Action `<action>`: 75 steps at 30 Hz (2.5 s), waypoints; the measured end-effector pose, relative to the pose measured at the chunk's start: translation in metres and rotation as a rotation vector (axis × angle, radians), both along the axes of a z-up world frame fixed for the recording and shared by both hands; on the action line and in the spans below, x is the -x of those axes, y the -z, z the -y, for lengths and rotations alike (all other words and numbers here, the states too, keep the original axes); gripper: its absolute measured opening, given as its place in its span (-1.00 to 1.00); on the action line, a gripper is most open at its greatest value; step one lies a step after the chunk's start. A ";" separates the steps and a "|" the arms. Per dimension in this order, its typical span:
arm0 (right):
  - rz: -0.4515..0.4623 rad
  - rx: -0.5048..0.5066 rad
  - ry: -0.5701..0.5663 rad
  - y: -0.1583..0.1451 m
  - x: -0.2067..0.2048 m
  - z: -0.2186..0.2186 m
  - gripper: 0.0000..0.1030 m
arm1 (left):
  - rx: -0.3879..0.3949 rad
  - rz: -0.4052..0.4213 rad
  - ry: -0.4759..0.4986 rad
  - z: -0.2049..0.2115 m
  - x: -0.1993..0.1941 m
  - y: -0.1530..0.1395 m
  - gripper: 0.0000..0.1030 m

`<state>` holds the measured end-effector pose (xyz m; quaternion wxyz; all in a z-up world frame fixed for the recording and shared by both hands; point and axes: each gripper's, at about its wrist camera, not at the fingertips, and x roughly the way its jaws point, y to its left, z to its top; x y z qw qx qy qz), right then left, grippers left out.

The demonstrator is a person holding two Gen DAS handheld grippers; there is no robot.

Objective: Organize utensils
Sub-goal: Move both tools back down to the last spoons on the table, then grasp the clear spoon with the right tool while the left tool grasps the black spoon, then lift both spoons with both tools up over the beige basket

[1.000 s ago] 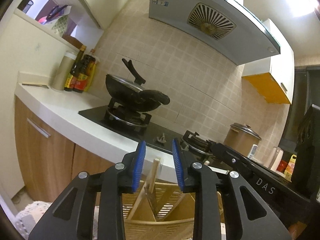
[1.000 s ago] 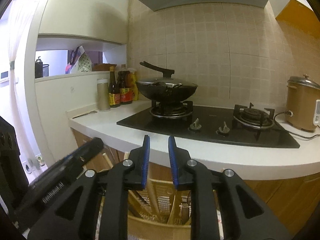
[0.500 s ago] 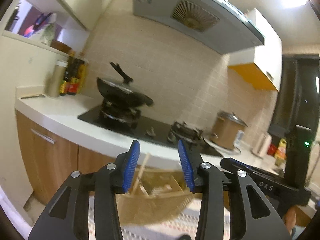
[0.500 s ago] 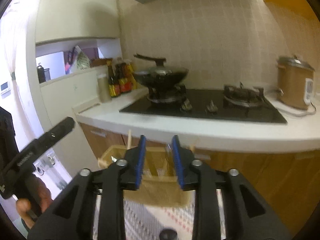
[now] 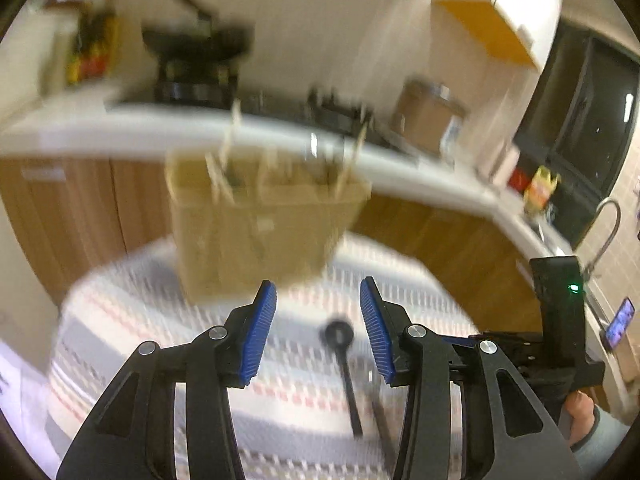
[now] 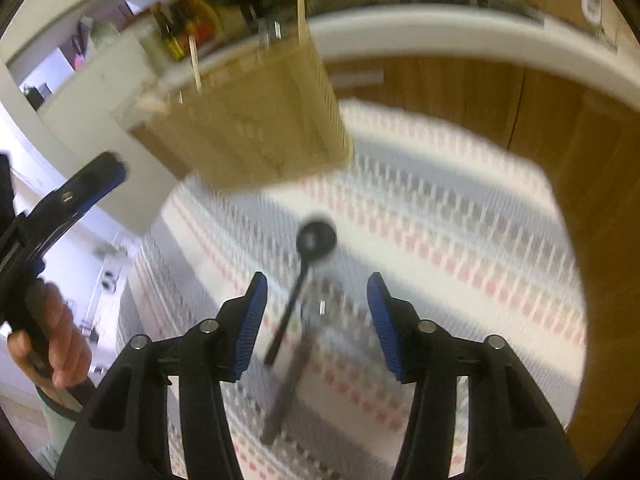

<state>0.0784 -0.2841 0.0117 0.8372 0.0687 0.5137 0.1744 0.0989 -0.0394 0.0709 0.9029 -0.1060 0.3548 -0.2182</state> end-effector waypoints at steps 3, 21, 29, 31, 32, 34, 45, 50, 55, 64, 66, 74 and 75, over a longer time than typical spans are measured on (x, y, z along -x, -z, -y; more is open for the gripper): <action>-0.027 0.030 -0.012 0.015 0.014 -0.010 -0.20 | -0.009 -0.133 0.037 0.008 -0.014 0.030 -0.20; 0.128 0.282 0.012 0.053 0.060 -0.065 -0.59 | -0.184 -0.327 0.125 0.084 -0.054 0.104 -0.31; 0.149 0.302 0.080 0.051 0.072 -0.041 -0.81 | -0.254 -0.296 0.112 0.101 -0.055 0.104 -0.31; 0.132 0.270 0.099 0.050 0.070 -0.032 -0.81 | -0.285 -0.283 0.107 0.110 -0.055 0.105 -0.31; 0.127 0.268 0.110 0.049 0.068 -0.028 -0.81 | -0.303 -0.276 0.104 0.113 -0.054 0.105 -0.31; 0.126 0.279 0.132 0.048 0.063 -0.020 -0.81 | -0.350 -0.265 0.091 0.118 -0.053 0.104 -0.39; 0.050 0.150 0.136 0.043 0.039 0.009 -0.79 | -0.259 -0.306 0.040 0.085 -0.049 0.106 -0.91; 0.000 0.160 0.099 0.043 0.013 0.004 -0.77 | -0.268 -0.305 0.032 0.068 -0.037 0.104 -0.91; -0.030 0.257 0.028 0.045 -0.002 -0.010 -0.74 | -0.260 -0.315 0.031 0.053 -0.029 0.105 -0.91; -0.094 0.393 -0.112 0.048 -0.023 -0.044 -0.58 | -0.289 -0.320 0.045 0.050 -0.028 0.111 -0.90; -0.102 0.371 -0.118 0.047 -0.027 -0.044 -0.81 | -0.292 -0.312 0.043 0.054 -0.030 0.112 -0.90; -0.059 0.230 -0.099 0.036 -0.025 -0.033 -0.81 | -0.238 -0.248 0.034 0.050 -0.023 0.100 -0.90; -0.044 0.217 -0.100 0.032 -0.024 -0.031 -0.81 | -0.232 -0.233 0.032 0.048 -0.022 0.096 -0.90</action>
